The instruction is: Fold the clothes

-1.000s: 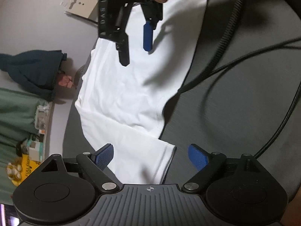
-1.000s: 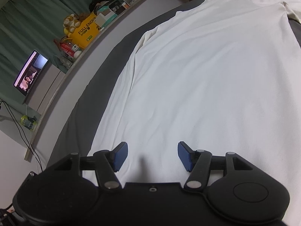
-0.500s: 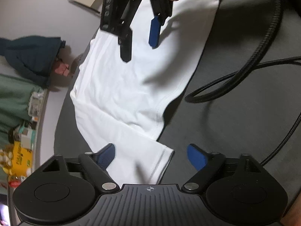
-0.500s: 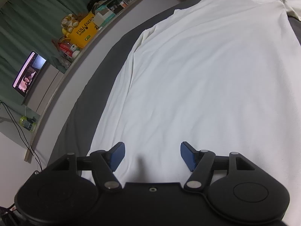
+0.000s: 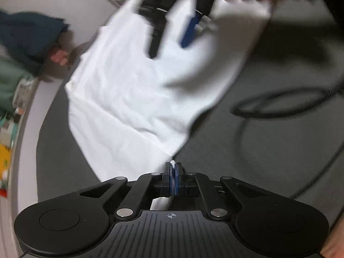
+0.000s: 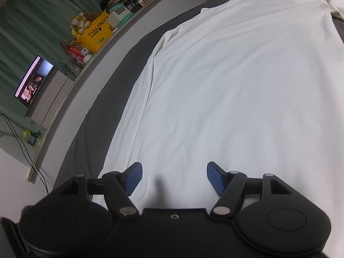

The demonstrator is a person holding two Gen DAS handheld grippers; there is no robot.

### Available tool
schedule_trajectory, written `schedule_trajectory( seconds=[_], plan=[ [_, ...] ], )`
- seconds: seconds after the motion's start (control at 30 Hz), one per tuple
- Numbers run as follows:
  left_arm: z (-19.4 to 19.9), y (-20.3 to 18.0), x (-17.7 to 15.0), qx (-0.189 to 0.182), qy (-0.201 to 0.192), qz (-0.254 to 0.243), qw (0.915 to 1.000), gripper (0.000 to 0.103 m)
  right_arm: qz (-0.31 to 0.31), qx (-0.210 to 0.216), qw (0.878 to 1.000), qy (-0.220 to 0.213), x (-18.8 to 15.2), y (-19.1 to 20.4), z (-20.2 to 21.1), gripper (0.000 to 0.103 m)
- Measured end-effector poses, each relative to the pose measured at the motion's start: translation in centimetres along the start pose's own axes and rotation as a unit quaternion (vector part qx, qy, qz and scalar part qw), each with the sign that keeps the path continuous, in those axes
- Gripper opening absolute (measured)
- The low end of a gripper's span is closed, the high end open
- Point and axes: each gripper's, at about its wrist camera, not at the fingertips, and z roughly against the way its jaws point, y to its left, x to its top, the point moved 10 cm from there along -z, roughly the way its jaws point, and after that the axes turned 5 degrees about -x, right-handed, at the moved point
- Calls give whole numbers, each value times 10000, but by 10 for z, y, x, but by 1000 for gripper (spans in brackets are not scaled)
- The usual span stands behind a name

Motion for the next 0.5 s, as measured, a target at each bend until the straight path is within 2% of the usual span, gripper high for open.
schedule_trajectory(
  seconds=[0.07, 0.17, 0.3, 0.4, 0.47, 0.5],
  plan=[
    [14, 22, 1, 119, -380, 557, 9976, 3, -4, 2, 10000, 2, 0, 0, 0, 66],
    [37, 74, -13, 519, -820, 1462, 9845, 3, 2, 2, 10000, 6, -1, 1, 0, 66],
    [58, 148, -52, 1176, -873, 2344, 9610, 3, 27, 0, 10000, 16, -2, 2, 0, 66],
    [62, 193, -79, 1309, -927, 2849, 9450, 3, 66, -10, 10000, 26, -3, 3, -2, 67],
    [68, 210, -90, 1409, -989, 3060, 9363, 3, 98, -16, 9999, 31, -3, 4, -3, 68],
    [70, 220, -97, 1439, -1069, 3232, 9292, 3, 127, -11, 9999, 30, -3, 5, -3, 69]
  ],
)
